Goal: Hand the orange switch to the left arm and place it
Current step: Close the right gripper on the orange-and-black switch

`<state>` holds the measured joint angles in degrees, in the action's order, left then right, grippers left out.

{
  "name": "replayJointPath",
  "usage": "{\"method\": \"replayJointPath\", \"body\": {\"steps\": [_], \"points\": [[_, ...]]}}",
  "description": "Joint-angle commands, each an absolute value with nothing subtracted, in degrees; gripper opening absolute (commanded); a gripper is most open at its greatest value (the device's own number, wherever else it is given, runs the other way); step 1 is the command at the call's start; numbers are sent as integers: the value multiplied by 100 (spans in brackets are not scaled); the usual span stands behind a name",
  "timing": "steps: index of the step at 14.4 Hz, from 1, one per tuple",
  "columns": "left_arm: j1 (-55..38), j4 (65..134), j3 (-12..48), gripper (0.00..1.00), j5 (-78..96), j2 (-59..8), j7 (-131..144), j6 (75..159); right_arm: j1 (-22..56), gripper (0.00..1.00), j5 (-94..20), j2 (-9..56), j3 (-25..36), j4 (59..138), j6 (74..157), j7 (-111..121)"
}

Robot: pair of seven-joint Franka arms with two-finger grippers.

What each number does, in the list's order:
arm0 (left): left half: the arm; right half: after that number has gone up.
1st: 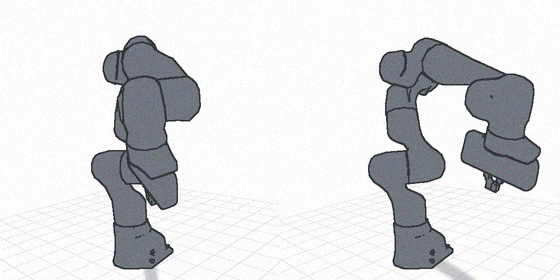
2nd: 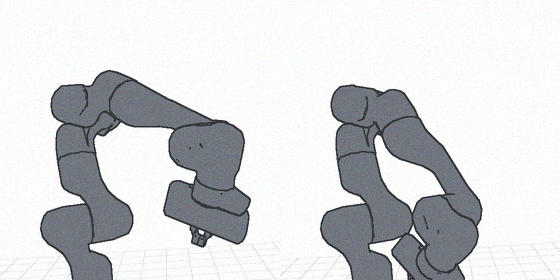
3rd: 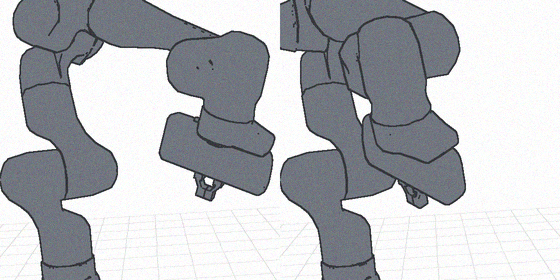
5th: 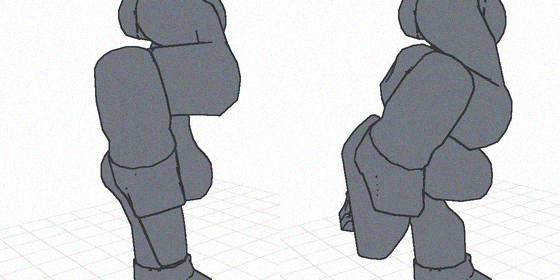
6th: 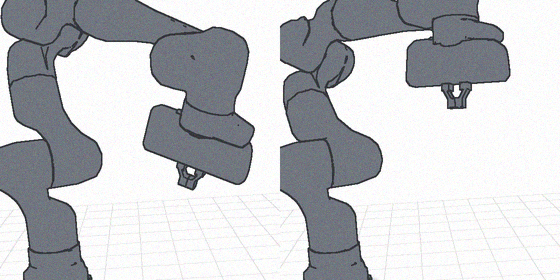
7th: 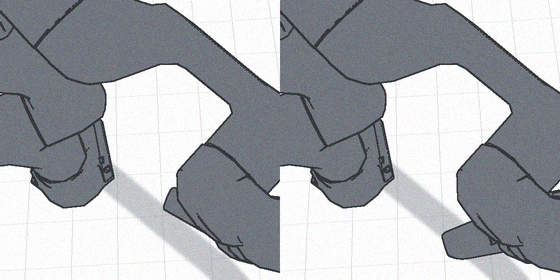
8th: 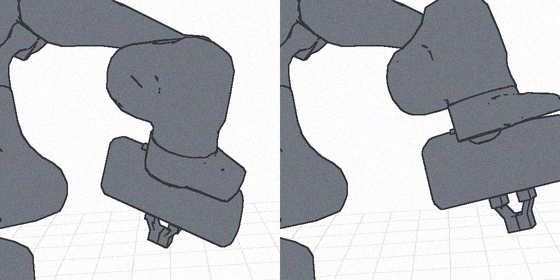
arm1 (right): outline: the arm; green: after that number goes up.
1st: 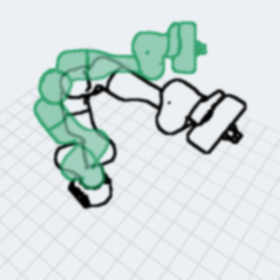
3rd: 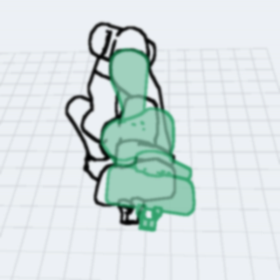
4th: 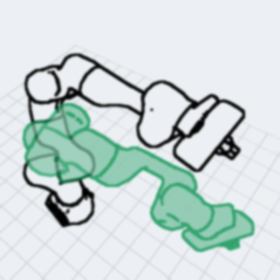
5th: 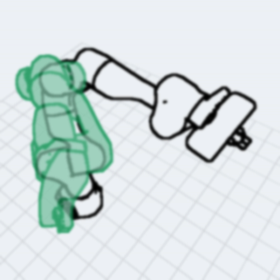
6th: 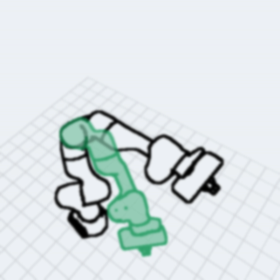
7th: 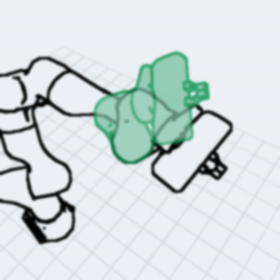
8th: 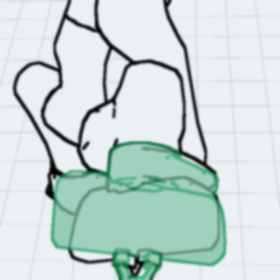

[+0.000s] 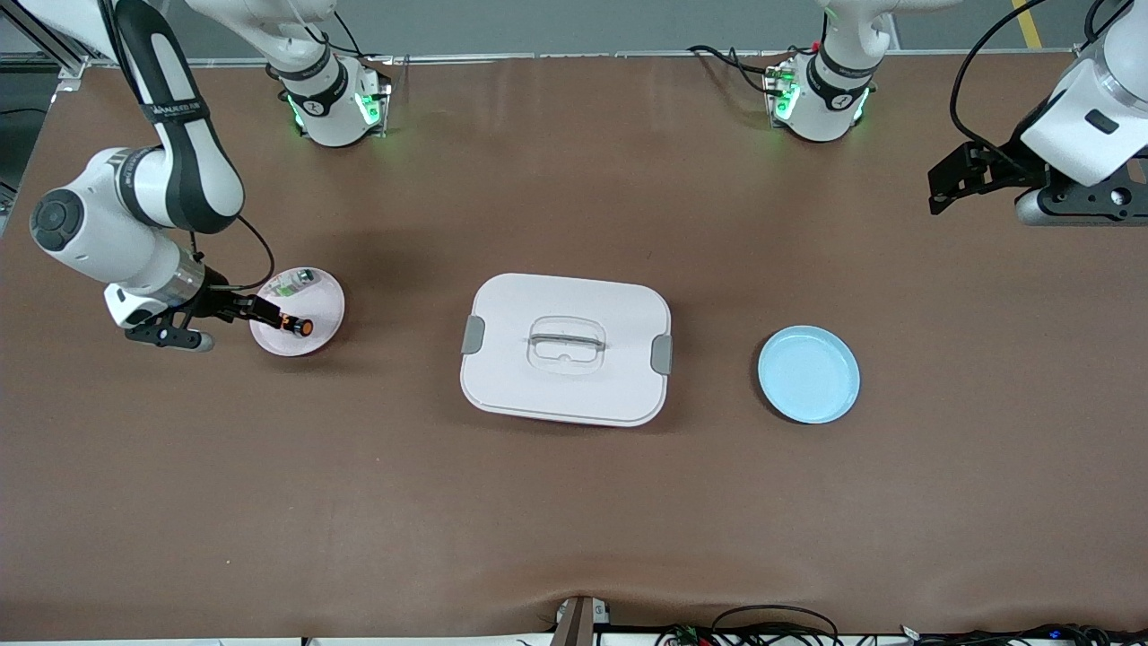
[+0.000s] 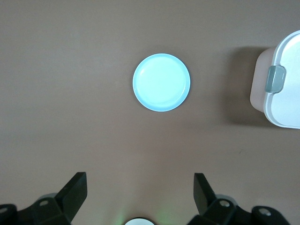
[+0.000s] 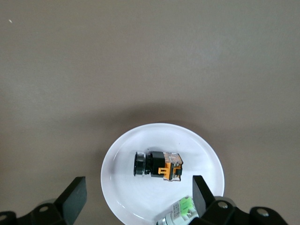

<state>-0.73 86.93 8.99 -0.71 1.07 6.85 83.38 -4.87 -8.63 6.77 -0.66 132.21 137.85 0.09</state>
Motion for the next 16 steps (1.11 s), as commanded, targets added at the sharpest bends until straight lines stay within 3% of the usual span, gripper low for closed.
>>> {"method": "replayJointPath", "body": {"steps": [1, 16], "points": [[-9, 8666, 949, 100, -44, 105, 580, 8358, -606, 100, -1011, 860, -106, 13386, 14027, -26], [-44, 8719, 949, 100, -44, 79, 580, 8385, -466, 100, -1011, 1705, -114, 13526, 14782, -18]]}}
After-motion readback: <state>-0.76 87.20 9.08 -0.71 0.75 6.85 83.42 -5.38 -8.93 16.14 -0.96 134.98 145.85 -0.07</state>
